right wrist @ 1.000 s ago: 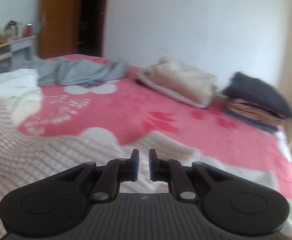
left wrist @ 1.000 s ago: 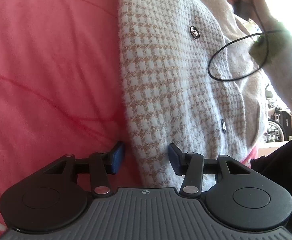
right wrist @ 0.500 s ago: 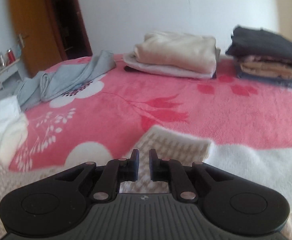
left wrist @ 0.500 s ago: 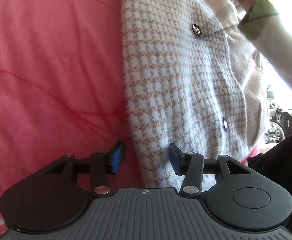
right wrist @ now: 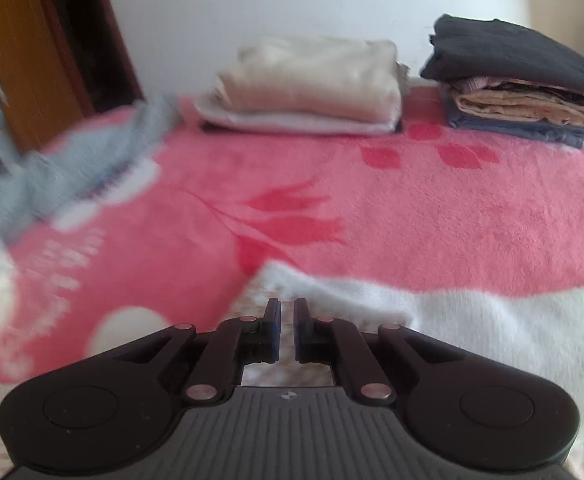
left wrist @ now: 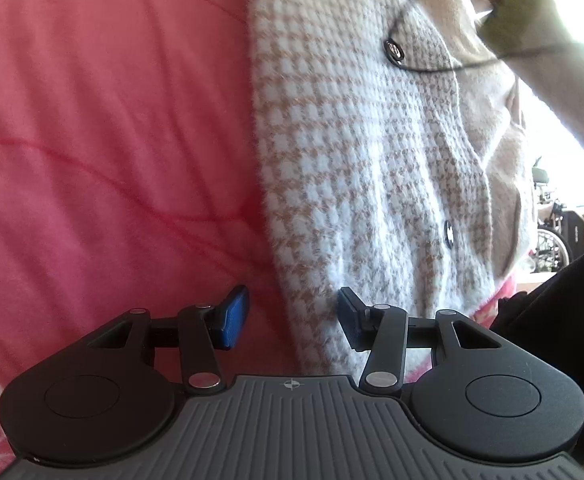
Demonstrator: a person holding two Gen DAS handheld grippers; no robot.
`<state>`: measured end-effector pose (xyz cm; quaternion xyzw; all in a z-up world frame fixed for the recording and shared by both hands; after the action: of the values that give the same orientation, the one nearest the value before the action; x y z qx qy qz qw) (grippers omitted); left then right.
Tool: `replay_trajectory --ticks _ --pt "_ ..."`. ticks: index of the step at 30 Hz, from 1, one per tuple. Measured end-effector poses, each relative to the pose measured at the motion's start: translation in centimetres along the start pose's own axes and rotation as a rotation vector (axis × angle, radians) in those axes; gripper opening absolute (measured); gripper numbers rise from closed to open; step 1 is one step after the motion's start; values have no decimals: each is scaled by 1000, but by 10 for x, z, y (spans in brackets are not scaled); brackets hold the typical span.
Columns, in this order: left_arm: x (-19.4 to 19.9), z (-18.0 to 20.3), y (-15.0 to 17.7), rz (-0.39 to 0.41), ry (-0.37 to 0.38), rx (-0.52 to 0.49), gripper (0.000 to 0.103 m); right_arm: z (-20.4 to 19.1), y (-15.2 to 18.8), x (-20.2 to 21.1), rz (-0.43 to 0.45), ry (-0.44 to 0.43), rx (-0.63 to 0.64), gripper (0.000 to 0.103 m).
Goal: Fold clothes
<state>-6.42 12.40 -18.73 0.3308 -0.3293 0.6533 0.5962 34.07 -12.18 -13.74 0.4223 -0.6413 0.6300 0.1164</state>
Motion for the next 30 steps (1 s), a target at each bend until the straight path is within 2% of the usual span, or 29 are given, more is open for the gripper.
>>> replay_trajectory --ticks 2,5,8,12,16,19,22,26,29,30 --pt "10 -8 -8 33 21 46 49 -10 -3 35 36 -97 22 5" --pt "20 -18 -25 109 106 126 49 -29 -8 99 87 -269 91 11" --pt "25 -25 -36 154 172 149 49 -53 -1 155 91 -383 191 14" --pt "24 -28 -37 140 197 123 49 -102 34 208 -30 -597 306 18" --pt "23 -31 -30 116 209 109 49 -171 123 236 -253 -786 500 19" --pt "19 -32 -26 64 236 107 49 -225 209 251 -427 -839 670 19" --pt "13 -30 -18 -5 247 88 49 -259 272 264 -509 -858 776 19" --pt "1 -27 -5 -55 311 91 49 -278 304 281 -510 -861 862 19" --pt "-8 -26 3 -117 410 199 49 -284 313 283 -499 -825 882 20" --pt "-9 -27 6 -131 445 242 49 -286 317 284 -498 -815 892 25"
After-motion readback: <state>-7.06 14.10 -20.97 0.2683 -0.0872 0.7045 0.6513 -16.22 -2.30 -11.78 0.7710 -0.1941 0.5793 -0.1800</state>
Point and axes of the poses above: each gripper's, at about its wrist camera, not at the fingertips, and x roughly against the way its jaws point, z to its right, y to its underside, the point moved 5 cm from there along -x, roughly the way its jaws point, and after that the axes turned 6 degrees about x, right-handed, at the moved point
